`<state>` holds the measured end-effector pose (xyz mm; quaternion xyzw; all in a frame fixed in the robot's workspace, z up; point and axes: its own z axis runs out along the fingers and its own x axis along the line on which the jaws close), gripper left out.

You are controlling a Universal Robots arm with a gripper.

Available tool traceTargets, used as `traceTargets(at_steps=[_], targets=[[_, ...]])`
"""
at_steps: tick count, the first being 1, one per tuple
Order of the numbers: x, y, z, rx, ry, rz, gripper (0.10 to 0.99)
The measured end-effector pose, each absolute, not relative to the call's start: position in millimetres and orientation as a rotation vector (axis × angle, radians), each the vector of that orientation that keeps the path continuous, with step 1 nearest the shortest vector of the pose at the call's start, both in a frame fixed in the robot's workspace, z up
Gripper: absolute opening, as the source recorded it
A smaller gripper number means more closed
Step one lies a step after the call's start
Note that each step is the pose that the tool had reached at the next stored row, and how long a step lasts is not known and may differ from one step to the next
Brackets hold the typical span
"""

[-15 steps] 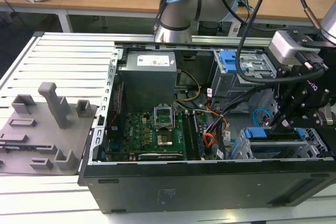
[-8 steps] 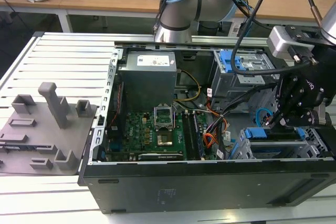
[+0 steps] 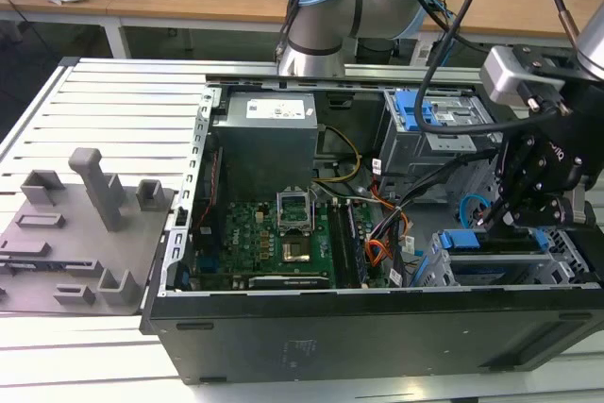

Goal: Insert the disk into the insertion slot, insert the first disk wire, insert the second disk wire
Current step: 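Insert the second disk wire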

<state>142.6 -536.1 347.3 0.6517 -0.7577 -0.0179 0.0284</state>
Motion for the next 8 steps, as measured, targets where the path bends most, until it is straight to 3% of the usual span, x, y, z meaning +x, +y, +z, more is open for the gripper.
traceTargets(at_steps=[8], targets=[[144.3,-533.3,346.7,2.011,-2.338,-0.055,0.161]])
